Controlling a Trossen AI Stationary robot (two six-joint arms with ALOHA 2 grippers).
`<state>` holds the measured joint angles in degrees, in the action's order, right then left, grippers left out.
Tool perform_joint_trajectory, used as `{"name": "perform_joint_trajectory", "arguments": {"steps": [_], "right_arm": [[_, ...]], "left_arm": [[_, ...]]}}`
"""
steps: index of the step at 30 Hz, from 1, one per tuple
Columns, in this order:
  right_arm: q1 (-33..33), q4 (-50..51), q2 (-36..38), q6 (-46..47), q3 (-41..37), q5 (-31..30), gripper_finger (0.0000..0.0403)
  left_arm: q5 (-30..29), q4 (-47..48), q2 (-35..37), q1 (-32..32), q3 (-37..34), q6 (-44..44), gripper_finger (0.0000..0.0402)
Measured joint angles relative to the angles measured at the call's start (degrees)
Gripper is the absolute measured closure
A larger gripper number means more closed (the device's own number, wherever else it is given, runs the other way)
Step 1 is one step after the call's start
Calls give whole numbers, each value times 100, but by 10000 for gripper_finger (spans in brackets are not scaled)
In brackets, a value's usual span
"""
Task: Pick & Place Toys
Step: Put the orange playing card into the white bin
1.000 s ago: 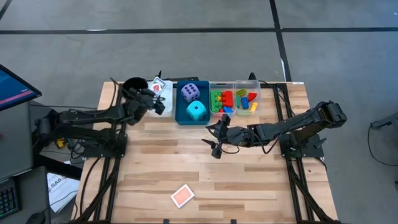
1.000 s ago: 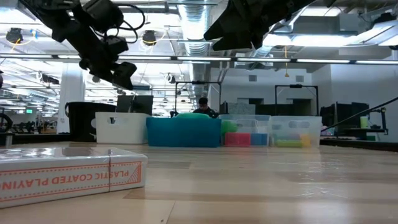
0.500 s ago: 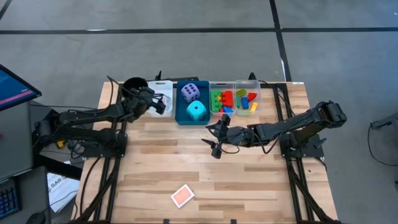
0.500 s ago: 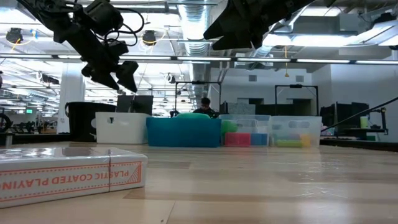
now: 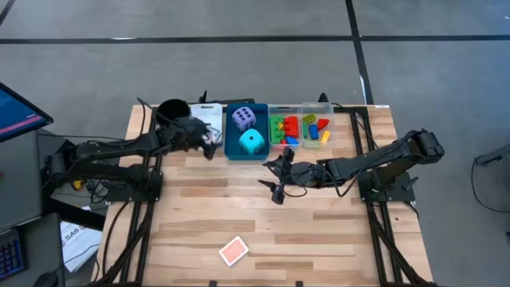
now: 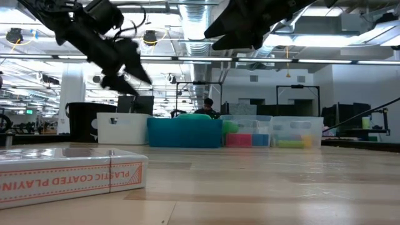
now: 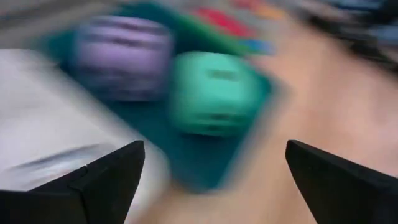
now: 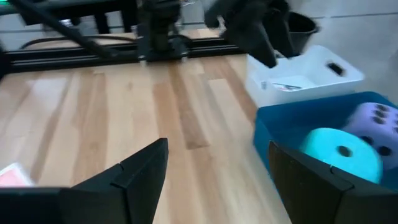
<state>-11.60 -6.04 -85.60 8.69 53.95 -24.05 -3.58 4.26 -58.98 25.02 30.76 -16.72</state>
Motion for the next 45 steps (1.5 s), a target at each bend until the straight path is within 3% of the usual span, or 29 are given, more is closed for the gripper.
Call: {"name": "perform_joint_trajectory", "arguments": {"steps": [3, 6, 16, 19, 27, 35, 41, 45], "right_arm": [[0, 0, 0, 21, 0, 305, 133], [-2, -2, 0, 165, 0, 340, 133], [-2, -1, 0, 486, 0, 334, 133], [-2, -2, 0, 487, 0, 327, 133], [-4, -106, 0, 715, 0, 322, 133], [-163, -626, 0, 752, 0, 306, 133], [-373, -805, 0, 699, 0, 302, 133], [-510, -824, 0, 697, 0, 118, 133]], "left_arm": [[1463, -367, 0, -318, 0, 172, 24], [2193, -700, 0, -791, 0, 295, 28], [2298, -969, 0, -2623, 0, 409, 27], [1856, -1129, 0, -3244, 0, 286, 29], [-127, -1551, 0, -4822, -308, 3, 39], [-1408, -2898, 0, -6000, -1273, -977, 38], [-2740, -3298, -2, -6817, -1783, -1557, 37], [-3080, -3359, -2, -7047, -1794, -1543, 38]]}}
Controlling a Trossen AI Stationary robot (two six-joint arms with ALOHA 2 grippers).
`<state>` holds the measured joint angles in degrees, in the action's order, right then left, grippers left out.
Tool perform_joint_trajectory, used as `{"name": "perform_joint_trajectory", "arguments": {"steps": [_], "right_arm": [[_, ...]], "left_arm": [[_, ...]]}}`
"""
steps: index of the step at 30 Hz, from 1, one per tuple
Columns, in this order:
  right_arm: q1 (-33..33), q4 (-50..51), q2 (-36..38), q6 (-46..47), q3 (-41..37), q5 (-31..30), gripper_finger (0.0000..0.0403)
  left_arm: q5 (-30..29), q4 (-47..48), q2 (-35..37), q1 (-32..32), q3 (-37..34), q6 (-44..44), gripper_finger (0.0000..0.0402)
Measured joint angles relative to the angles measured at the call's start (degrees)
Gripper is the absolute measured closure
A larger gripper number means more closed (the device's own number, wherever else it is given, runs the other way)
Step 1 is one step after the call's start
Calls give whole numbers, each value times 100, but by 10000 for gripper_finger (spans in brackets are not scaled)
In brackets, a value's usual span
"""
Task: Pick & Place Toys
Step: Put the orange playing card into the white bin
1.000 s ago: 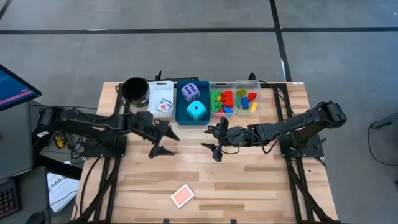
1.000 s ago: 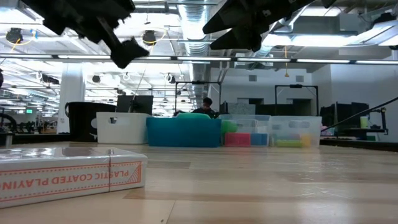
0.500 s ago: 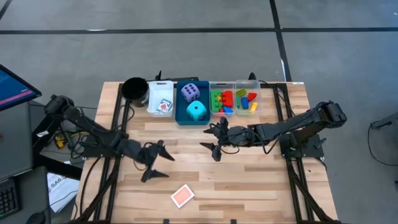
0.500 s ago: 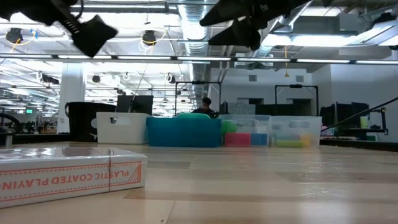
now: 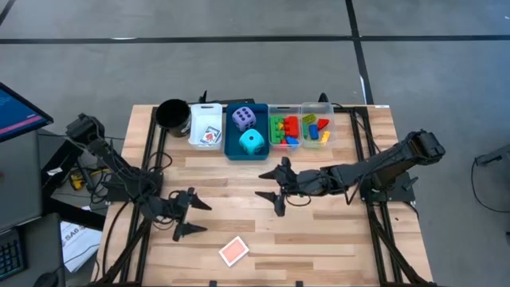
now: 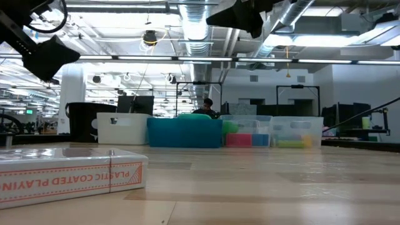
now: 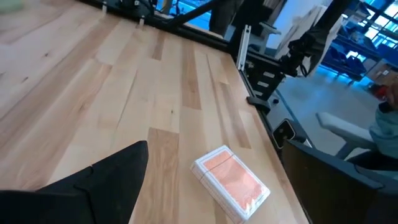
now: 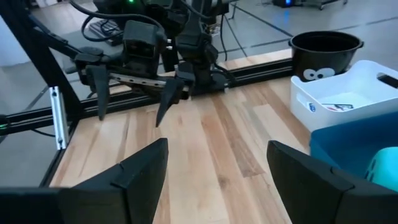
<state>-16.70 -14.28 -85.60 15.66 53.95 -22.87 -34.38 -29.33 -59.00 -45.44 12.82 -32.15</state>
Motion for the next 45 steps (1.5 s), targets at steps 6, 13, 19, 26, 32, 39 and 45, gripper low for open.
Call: {"name": "perform_joint_trajectory", "arguments": {"steps": [6, 13, 19, 26, 32, 39, 45], "right_arm": [[-97, 0, 0, -5, 0, -268, 133], [-86, -346, -342, 75, -7, -277, 133], [-86, -1417, -1377, -124, 25, -272, 133], [-211, -1286, -2082, -611, 529, 82, 133], [-447, -1294, -2124, -1015, 673, 649, 133], [-582, -1076, -1920, -1422, 660, -996, 133], [-517, -952, -1590, -1440, 667, -1903, 133]], "left_arm": [[-21, -60, -116, -5, 0, 14, 37], [7, -976, -1316, -94, 22, -170, 37], [178, -1414, -2558, -103, 655, 82, 38], [165, -1273, -3218, -64, 1446, 639, 38], [-17, -929, -3717, 49, 1931, 561, 37], [-15, -26, -4407, 21, 2898, 62, 38], [-9, 1544, -4627, -42, 3797, -588, 41]]}}
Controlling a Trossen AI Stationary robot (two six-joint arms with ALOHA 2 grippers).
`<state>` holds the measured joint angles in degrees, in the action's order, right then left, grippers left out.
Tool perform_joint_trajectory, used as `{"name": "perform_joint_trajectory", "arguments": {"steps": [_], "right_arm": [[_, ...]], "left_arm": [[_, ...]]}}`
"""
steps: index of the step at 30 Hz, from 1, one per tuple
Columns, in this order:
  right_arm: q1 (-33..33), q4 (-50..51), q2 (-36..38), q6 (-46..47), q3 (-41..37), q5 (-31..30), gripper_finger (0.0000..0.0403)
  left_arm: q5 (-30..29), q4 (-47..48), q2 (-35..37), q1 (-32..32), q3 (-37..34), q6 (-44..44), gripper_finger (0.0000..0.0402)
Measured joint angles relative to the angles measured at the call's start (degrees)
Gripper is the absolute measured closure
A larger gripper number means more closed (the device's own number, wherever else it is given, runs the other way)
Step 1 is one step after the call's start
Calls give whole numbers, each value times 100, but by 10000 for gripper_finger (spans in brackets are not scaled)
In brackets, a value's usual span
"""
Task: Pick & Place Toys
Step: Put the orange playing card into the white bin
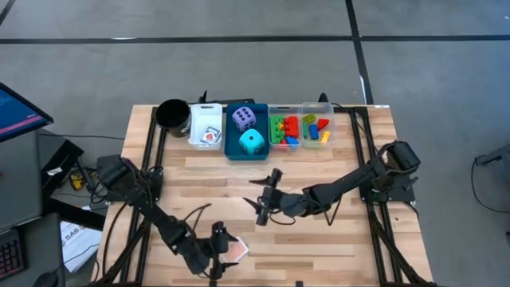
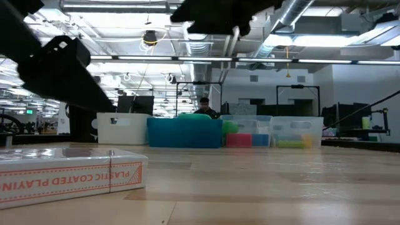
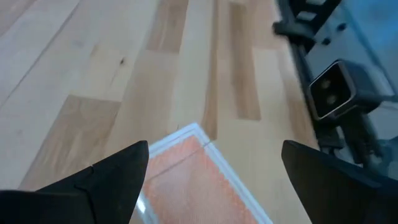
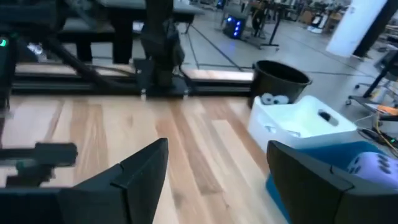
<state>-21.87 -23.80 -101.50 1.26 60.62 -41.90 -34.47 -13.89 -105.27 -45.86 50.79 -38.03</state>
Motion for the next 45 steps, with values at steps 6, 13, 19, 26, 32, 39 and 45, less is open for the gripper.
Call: {"name": "perform_joint_trajectory", "arguments": {"steps": [6, 13, 19, 26, 32, 39, 45], "right_arm": [[-17, 344, 575, 19, -6, -315, 133], [172, 1154, 1365, 17, 2, -758, 133], [477, 1767, 1953, -17, -4, -771, 133], [797, 1876, 1895, 39, 0, -768, 133], [1088, 1755, 1642, -20, -5, -749, 133], [1201, 1737, 1593, -29, -5, -608, 133], [1015, 1660, 1590, -186, -5, -600, 133]], "left_arm": [[-3, 1241, 17, -2, 508, -1002, 41], [159, 1463, 20, 46, 592, -2290, 41], [1240, 2231, 20, 321, 592, -3359, 41], [1742, 2155, 23, 487, 592, -3641, 41], [1743, 1633, 24, 461, 592, -3621, 41], [1857, 1581, 24, 454, 592, -3538, 41], [2108, 1568, 405, 468, 589, -3212, 41]]}}
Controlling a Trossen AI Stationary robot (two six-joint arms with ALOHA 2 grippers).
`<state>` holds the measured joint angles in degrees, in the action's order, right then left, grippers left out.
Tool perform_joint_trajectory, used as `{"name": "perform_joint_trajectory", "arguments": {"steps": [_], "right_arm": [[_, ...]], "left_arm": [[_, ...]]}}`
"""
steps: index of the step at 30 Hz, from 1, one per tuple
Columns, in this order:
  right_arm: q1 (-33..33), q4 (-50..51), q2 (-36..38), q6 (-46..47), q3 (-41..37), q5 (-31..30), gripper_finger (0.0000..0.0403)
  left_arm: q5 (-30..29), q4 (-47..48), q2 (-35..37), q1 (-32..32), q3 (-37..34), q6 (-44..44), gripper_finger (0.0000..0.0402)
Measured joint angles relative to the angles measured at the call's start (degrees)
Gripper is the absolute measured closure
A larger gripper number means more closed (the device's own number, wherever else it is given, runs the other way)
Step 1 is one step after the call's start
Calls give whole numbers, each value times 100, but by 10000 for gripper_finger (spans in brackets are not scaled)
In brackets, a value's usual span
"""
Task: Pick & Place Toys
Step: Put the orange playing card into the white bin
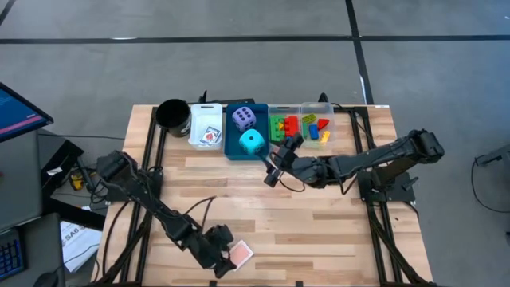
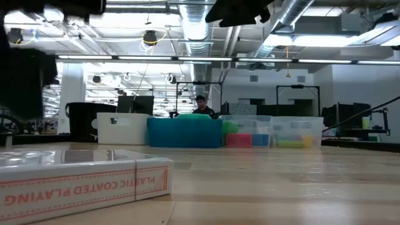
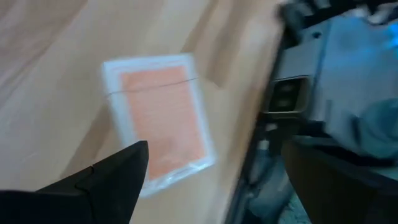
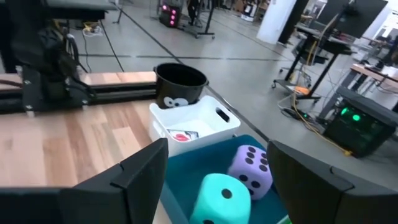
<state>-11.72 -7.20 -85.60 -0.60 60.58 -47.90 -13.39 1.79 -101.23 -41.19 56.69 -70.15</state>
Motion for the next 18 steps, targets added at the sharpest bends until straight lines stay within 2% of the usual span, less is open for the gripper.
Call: {"name": "perform_joint_trajectory", "arguments": {"steps": [2, 8, 14, 18], "right_arm": [[-53, -91, 0, -31, 0, -4, 133], [-182, -223, 0, -157, 0, -8, 133], [-224, -161, 0, -155, 0, -4, 133], [-325, -55, 2, -141, 0, -10, 133]], "left_arm": [[-87, -15, 236, 0, 0, 217, 41], [-915, -154, 770, -118, 0, 906, 41], [-590, -674, 416, -170, 0, 1099, 48], [-396, -1743, -34, -166, -2, 1170, 94]]}}
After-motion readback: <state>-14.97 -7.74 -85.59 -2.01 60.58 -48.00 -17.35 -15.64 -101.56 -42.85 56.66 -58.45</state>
